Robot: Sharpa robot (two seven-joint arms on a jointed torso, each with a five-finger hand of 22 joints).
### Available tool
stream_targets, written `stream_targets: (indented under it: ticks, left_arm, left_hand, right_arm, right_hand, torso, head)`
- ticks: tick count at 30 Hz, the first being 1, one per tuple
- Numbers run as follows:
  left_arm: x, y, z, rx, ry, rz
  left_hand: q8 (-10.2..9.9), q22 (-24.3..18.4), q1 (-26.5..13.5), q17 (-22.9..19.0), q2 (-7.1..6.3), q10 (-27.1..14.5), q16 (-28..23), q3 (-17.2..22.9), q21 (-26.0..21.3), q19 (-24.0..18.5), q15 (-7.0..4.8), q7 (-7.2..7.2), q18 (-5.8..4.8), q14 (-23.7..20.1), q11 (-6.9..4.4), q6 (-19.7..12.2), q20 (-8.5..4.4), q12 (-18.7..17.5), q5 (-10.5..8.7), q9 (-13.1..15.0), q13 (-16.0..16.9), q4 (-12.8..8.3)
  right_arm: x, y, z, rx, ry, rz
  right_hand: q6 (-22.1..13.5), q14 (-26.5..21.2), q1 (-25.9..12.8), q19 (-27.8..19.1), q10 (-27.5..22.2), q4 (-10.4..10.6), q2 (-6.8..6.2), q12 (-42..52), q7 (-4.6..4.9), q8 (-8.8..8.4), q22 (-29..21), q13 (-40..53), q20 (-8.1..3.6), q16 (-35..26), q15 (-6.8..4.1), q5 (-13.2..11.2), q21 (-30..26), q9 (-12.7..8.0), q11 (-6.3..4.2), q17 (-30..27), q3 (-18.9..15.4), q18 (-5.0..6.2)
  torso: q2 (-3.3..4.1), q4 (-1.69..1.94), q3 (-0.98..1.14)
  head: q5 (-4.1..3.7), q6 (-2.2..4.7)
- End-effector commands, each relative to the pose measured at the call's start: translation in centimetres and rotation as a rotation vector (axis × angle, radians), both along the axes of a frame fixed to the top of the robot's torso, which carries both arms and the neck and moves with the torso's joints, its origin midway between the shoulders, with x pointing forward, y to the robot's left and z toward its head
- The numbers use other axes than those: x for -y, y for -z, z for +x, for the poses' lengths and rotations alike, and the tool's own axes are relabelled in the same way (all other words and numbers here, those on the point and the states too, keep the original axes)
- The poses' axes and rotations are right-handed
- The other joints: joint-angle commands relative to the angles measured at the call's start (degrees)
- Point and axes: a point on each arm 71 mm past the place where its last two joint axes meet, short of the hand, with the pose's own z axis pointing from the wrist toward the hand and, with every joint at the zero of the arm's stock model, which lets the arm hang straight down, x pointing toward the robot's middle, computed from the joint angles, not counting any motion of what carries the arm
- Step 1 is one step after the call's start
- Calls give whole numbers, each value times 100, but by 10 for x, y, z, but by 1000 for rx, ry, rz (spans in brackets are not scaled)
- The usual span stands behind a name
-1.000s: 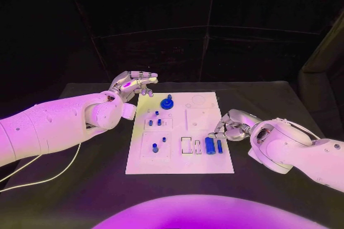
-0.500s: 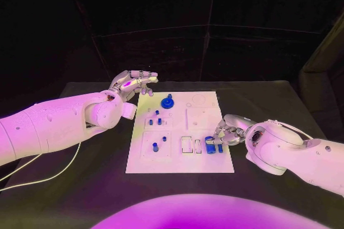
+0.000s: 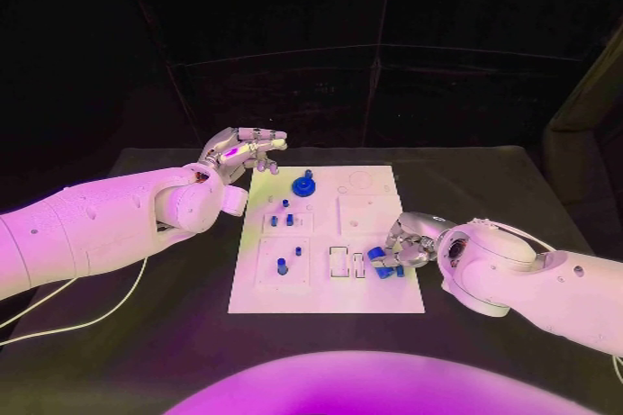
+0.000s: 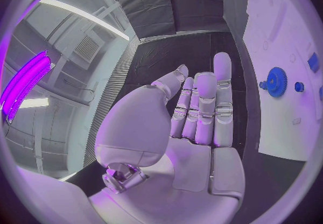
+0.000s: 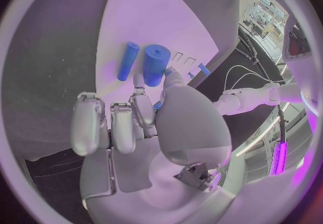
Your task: Assemble the parts on the task board
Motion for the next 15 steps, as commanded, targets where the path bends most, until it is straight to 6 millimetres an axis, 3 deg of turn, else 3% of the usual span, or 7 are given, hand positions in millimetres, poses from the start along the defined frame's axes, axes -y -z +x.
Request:
stream_targets:
  ticks: [1,8,15]
  left_arm:
    - [1,-1,0,5,9,-9]
    - [0,-1,0,2,7,-7]
    - [-1,-1,0,1,7,-7]
  left_hand:
    - [24,-10,11,-5,-11,-47,-11,-8,-18,-29,0,5,76,-25,0,6,29,30,-5,5,-6,-17]
    - [24,-10,11,-5,-11,-47,-11,-8,-18,-29,0,5,76,-25,0,6,29,30,-5,5,-6,-17]
    - [25,-11,6,-9,-14,-50,-11,-11,-18,-29,1,6,76,-27,0,5,29,32,-5,5,-7,-17]
  right_arm:
    - [-2,3,0,0,-36,-68]
    - [-7,5,-1,3,-54,-89]
    - [-7,-1,-2,63,-14,-18]
  right_hand:
    - [-53,435,91,74,2,-20,-1,6,-3,44,9,10,9,15,-23,34,38,15,25,616,-20,-64]
    - [-66,435,202,75,-6,-54,35,21,-3,82,31,48,13,17,-20,53,49,48,26,625,-27,-67]
    - [71,441,387,82,30,-77,320,87,-54,229,66,155,-9,33,-52,381,70,146,-19,669,28,-70]
  torso:
    - [0,10,0]
    - [-2,-3,-1]
    - [-4,-9,1]
  head:
    - [-8,-13]
    - [6,-23]
    - [13,-20]
